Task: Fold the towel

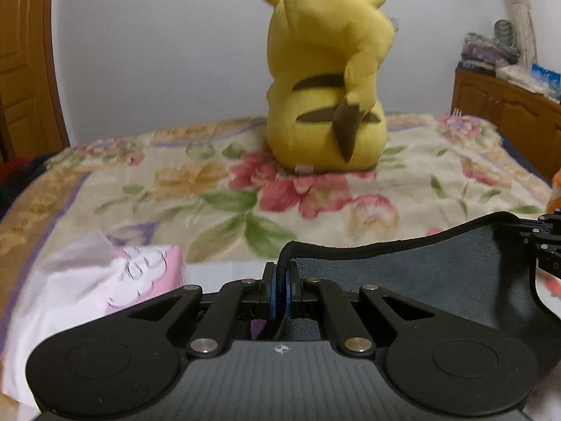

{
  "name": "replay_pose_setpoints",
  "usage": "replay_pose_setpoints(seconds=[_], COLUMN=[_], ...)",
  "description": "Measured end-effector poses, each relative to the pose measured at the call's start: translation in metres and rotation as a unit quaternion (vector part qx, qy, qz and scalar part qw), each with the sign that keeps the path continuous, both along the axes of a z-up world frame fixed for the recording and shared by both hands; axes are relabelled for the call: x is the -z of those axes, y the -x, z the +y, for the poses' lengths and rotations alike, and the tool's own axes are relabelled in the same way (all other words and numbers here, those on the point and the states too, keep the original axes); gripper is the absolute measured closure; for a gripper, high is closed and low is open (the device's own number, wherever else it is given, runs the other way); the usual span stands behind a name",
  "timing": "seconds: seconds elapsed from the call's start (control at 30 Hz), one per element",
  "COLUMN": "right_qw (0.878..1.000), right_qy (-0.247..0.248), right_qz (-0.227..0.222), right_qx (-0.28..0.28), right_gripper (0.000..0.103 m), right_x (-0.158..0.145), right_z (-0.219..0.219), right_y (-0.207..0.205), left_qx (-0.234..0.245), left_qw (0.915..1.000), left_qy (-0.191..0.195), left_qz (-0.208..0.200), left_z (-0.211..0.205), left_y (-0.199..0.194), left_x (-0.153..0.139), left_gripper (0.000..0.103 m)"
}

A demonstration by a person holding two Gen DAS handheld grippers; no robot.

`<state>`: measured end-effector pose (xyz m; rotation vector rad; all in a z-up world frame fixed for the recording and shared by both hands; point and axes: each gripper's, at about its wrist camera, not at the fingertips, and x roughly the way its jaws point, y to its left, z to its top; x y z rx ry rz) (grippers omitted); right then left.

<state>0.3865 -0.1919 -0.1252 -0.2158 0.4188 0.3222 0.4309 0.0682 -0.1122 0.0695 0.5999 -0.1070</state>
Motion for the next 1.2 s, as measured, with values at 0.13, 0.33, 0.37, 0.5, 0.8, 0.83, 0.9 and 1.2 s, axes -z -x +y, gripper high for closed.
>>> replay_pose_setpoints(seconds=[0.13,0.33,0.37,0.5,0.8,0.83,0.9,1.2], right_qw=[1.000,0.998,0.997,0.997,0.997,0.997,0.997,0.995], right_qy=[-0.006,-0.035,-0.036,-0.035,-0.042,-0.042,-0.046,-0.076], right_qz=[0.027,0.057,0.059,0.062,0.060,0.060,0.060,0.060], right_qx=[0.003,0.015,0.016,0.018,0.018,0.017,0.018,0.020], right_gripper=[0.099,0.098,0.098,0.089,0.061,0.061,0.060,0.059], right_x=[0.015,0.027,0.027,0.027,0.005,0.002,-0.005,-0.040], right_z=[0.000,-0.007,-0.007,-0.008,-0.016,-0.016,-0.019,-0.035], right_y=[-0.011,-0.018,-0.019,-0.018,0.008,0.012,0.023,0.075], left_qx=[-0.006,-0.009,-0.009,-0.007,0.008,0.011,0.017,0.027], left_qw=[0.9998,0.9998,0.9997,0.9998,0.9999,0.9998,0.9997,0.9995], left_qy=[-0.005,-0.007,-0.009,-0.014,-0.011,-0.010,-0.014,-0.014], left_qz=[0.016,0.018,0.019,0.008,0.007,0.009,0.012,0.009], left_z=[0.001,0.001,0.001,-0.002,-0.014,-0.016,-0.021,-0.033], left_y=[-0.006,-0.009,-0.009,-0.004,0.020,0.025,0.034,0.084], left_x=[0.014,0.019,0.019,0.014,-0.006,-0.008,-0.013,-0.045], left_gripper=[0.094,0.085,0.075,0.055,0.047,0.046,0.046,0.044])
